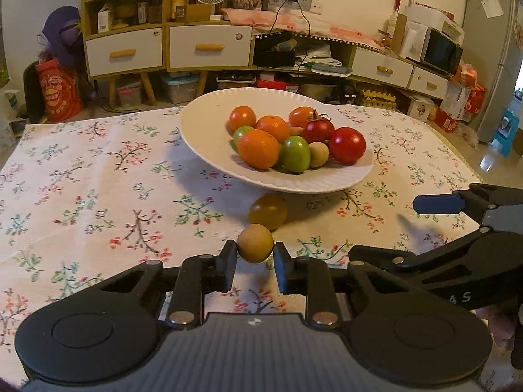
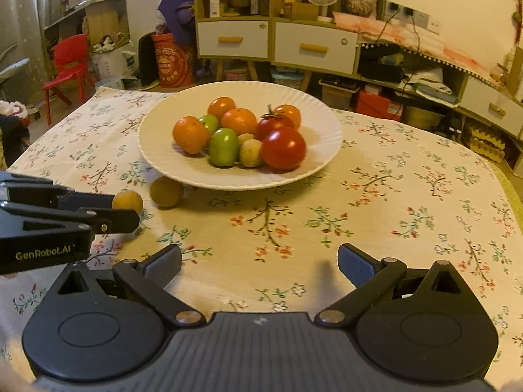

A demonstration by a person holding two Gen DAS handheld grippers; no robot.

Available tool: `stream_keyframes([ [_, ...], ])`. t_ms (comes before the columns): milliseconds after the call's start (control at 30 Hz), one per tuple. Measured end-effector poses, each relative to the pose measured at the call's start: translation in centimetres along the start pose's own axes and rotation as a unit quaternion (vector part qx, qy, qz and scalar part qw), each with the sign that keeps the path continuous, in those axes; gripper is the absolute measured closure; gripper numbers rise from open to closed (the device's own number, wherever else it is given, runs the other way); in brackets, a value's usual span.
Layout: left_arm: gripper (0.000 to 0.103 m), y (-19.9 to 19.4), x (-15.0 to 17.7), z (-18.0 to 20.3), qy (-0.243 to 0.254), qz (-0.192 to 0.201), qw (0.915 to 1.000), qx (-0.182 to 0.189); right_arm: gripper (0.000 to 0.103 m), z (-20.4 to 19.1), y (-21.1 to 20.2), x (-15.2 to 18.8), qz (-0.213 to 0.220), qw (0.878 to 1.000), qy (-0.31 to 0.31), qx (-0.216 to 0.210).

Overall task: Organize fruits
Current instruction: 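Grasp the small tan round fruit with the left tool, then grasp the olive-green round fruit with the right tool while the left tool holds the tan fruit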

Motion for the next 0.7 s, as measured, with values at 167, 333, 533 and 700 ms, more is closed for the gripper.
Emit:
stream_keyframes([
  [167,0.081,-0.5,0.7,-1.0,-0.001,-0.009,0.9999,-0.008,0.004,-0.7,0.4,-0.2,0.016,1.0,-0.009,-0.008],
  [333,0.081,-1.0,1.2,-2.2,-0.008,-0.019,0.9997,-0.014,0.009,-1.1,0.6,-0.5,0.037,0.999,0.006,-0.002],
  [533,0.081,-1.7,1.3,-3.4,-0.02,-0.027,0.9992,-0.02,0.022,-3.0,0.8,-1.2,0.048,0.999,-0.018,-0.01],
  [700,0.081,-2.1,1.5,-4.0,-0.024,-0.035,0.9988,-0.023,0.035,-4.8,1.5,-2.3,0.057,0.998,-0.031,-0.02],
])
Point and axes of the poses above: each gripper's, at about its wrist camera, not at the fingertips, and y roughly the way its jaws point, z to its right, x to its underside, the point moved 6 cm from there along y, roughly the way its jaws point, and after that the axes turned 8 degrees about -y, right-handed, at the moved point
